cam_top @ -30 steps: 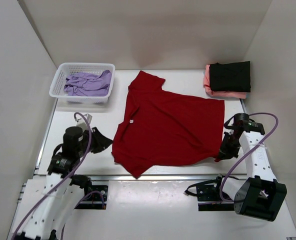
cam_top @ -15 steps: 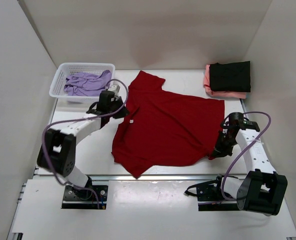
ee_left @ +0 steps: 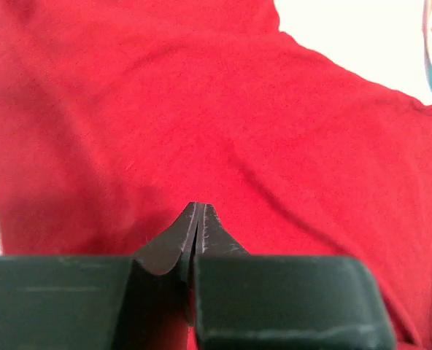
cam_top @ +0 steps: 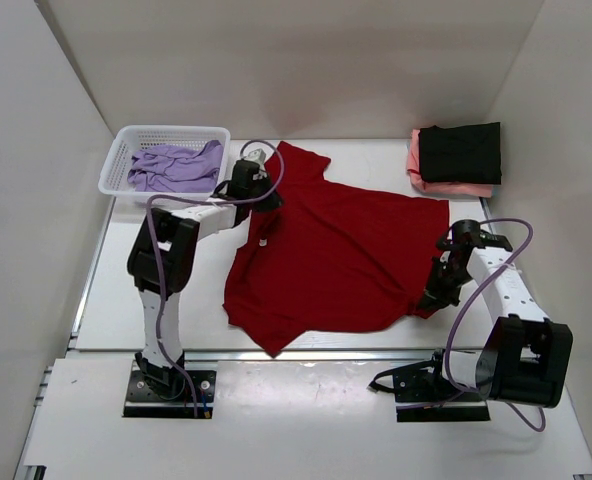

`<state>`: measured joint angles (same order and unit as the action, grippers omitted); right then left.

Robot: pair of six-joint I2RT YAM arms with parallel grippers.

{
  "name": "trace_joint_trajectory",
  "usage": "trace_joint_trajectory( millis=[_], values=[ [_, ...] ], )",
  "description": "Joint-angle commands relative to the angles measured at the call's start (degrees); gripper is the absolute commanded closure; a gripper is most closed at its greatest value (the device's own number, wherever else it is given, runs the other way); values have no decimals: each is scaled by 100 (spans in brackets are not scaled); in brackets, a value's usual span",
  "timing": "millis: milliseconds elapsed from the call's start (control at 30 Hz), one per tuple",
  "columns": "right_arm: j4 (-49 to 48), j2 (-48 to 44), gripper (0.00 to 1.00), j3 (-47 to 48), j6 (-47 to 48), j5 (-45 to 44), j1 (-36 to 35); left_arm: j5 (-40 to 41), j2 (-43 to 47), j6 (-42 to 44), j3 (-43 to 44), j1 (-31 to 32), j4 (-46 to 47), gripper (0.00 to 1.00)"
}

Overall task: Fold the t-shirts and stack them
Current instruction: Flatten out the tshirt

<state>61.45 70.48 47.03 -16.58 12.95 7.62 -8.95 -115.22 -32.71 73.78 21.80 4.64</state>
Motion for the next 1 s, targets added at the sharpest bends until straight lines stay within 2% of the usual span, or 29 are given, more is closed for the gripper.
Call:
trace_joint_trajectory(
  millis=[0, 133, 267, 467, 667, 867, 967],
  values=[
    [-124, 62, 99, 228, -38, 50, -67, 147, -166, 36, 567, 227, -112, 89],
    [-124, 115, 100, 254, -73, 59, -32, 656, -492, 440, 1129, 325, -954, 88],
    [-125, 159, 100, 255, -21, 67, 3, 886, -510, 493, 1130, 114, -1308, 89],
    [-134, 282, 100, 316, -3, 59, -14, 1614, -449, 1283, 1384, -97, -1914, 87],
    [-204, 335, 100, 334, -38, 67, -24, 2142, -343, 1733, 1394, -387, -2160, 85],
    [-212, 352, 100, 325, -21, 59, -15, 2310, -247, 1970, 1271, -738, -2205, 84],
    [-186, 317, 100, 281, 5, 94, -23, 2153, -37, 1813, 1236, -862, -2100, 87]
  ],
)
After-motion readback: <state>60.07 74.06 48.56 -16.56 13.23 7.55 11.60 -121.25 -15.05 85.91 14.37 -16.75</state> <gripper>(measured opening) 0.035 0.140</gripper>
